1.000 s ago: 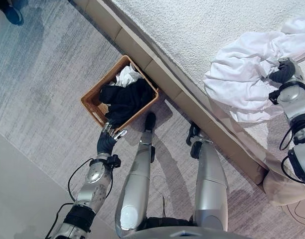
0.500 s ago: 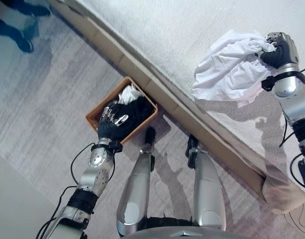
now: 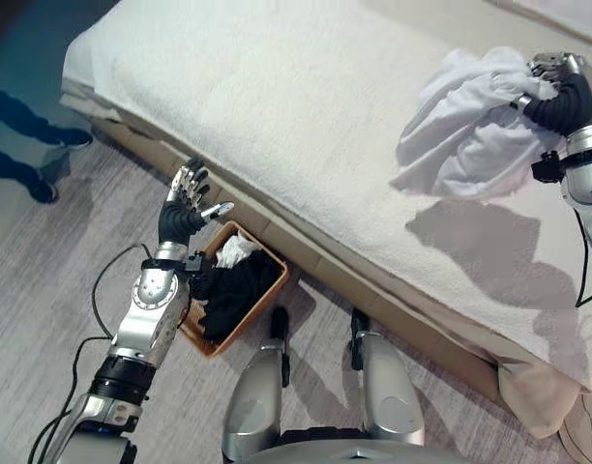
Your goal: Pick up clothes into the bucket
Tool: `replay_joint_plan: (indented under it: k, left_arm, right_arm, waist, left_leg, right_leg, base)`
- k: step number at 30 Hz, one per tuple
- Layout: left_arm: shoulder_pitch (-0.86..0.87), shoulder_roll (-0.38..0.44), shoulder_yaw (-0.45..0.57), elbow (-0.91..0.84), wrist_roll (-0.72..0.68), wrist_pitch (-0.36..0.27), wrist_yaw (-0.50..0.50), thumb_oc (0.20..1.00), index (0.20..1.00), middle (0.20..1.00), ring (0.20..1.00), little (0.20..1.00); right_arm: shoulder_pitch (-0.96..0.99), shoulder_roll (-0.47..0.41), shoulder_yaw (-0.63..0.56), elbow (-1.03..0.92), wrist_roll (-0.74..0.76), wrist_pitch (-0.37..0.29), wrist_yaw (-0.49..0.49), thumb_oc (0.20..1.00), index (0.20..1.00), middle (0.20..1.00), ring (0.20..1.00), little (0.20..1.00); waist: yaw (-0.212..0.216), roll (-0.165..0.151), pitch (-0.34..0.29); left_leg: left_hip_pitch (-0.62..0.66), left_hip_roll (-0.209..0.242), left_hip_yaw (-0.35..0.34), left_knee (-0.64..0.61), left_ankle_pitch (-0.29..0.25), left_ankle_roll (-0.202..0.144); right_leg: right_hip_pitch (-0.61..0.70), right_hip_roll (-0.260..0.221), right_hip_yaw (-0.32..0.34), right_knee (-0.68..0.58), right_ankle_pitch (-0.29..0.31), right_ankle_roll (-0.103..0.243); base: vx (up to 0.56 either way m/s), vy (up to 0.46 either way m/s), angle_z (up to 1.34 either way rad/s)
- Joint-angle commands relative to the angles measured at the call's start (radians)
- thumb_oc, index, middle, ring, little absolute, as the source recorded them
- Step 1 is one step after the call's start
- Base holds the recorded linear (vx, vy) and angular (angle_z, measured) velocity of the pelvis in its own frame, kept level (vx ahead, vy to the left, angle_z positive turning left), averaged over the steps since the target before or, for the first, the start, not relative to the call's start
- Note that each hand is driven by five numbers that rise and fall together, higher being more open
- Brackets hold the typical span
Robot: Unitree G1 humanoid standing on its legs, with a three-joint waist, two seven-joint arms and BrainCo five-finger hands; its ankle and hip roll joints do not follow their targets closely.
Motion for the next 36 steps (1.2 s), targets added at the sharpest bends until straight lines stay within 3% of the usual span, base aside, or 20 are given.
replay_joint_plan:
  k: [1, 6, 12, 20, 25, 29, 36]
  left_arm:
    - [-0.014, 0.024, -0.059, -0.018, 0.111, -0.030, -0.007, 1.000, 1.000, 1.000, 1.000, 1.000]
    - [-0.158, -0.012, -0.164, 0.050, 0.200, 0.011, -0.001, 1.000, 1.000, 1.000, 1.000, 1.000]
    - [-0.315, -0.032, -0.288, 0.127, 0.229, 0.035, -0.029, 1.000, 1.000, 1.000, 1.000, 1.000]
    - [-0.449, -0.093, -0.483, 0.145, 0.044, 0.060, -0.153, 1.000, 1.000, 1.000, 1.000, 1.000]
    - [-0.462, -0.169, -0.524, 0.195, 0.037, 0.078, -0.171, 1.000, 1.000, 1.000, 1.000, 1.000]
    - [-0.453, -0.231, -0.570, 0.209, -0.068, 0.100, -0.217, 1.000, 1.000, 1.000, 1.000, 1.000]
    - [-0.476, -0.226, -0.686, 0.164, -0.279, 0.179, -0.319, 1.000, 1.000, 1.000, 1.000, 1.000]
  right_arm:
    - [-0.033, -0.012, 0.034, -0.064, 0.075, -0.071, 0.037, 0.200, 0.200, 0.200, 0.200, 0.200]
    - [-0.063, 0.014, 0.101, -0.143, 0.146, -0.063, 0.127, 0.200, 0.200, 0.200, 0.200, 0.200]
    - [-0.121, 0.039, 0.181, -0.223, 0.240, -0.057, 0.204, 0.200, 0.200, 0.200, 0.200, 0.200]
    - [-0.165, 0.092, 0.261, -0.353, 0.325, -0.058, 0.273, 0.200, 0.200, 0.200, 0.200, 0.200]
    - [-0.148, 0.141, 0.254, -0.438, 0.364, -0.068, 0.292, 0.200, 0.200, 0.200, 0.200, 0.200]
    - [-0.132, 0.162, 0.252, -0.487, 0.401, -0.071, 0.310, 0.200, 0.200, 0.200, 0.200, 0.200]
    - [-0.130, 0.147, 0.268, -0.533, 0.440, -0.070, 0.325, 0.200, 0.200, 0.200, 0.200, 0.200]
  waist:
    - [-0.003, -0.052, -0.167]
    - [-0.019, -0.058, -0.251]
    - [-0.033, -0.058, -0.301]
    - [-0.050, -0.051, -0.361]
    - [-0.059, -0.051, -0.378]
    - [-0.066, -0.048, -0.386]
    - [-0.079, -0.038, -0.398]
  left_leg:
    - [-0.008, -0.002, 0.008, 0.045, -0.054, -0.021]
    - [0.059, 0.008, 0.024, 0.018, -0.070, -0.023]
    - [0.109, 0.014, 0.033, -0.008, -0.075, -0.022]
    - [0.157, 0.021, 0.041, -0.034, -0.079, -0.023]
    - [0.176, 0.023, 0.042, -0.044, -0.080, -0.021]
    - [0.180, 0.025, 0.043, -0.046, -0.078, -0.020]
    - [0.185, 0.026, 0.047, -0.050, -0.077, -0.023]
  right_leg:
    - [0.079, -0.014, -0.022, -0.051, 0.009, 0.039]
    - [0.149, -0.007, -0.021, -0.091, 0.004, 0.043]
    - [0.200, -0.005, -0.021, -0.118, 0.002, 0.046]
    - [0.259, -0.001, -0.027, -0.161, 0.002, 0.048]
    - [0.281, -0.001, -0.032, -0.174, 0.001, 0.048]
    - [0.289, -0.001, -0.032, -0.185, 0.003, 0.048]
    - [0.302, -0.001, -0.031, -0.204, 0.011, 0.051]
  base:
    - [0.11, -0.013, -0.12]
    - [0.12, -0.009, -0.07]
    - [0.07, -0.002, -0.02]
    - [0.05, -0.002, -0.01]
    - [0.00, -0.003, -0.01]
    - [0.00, -0.003, -0.01]
    - [0.00, -0.001, -0.01]
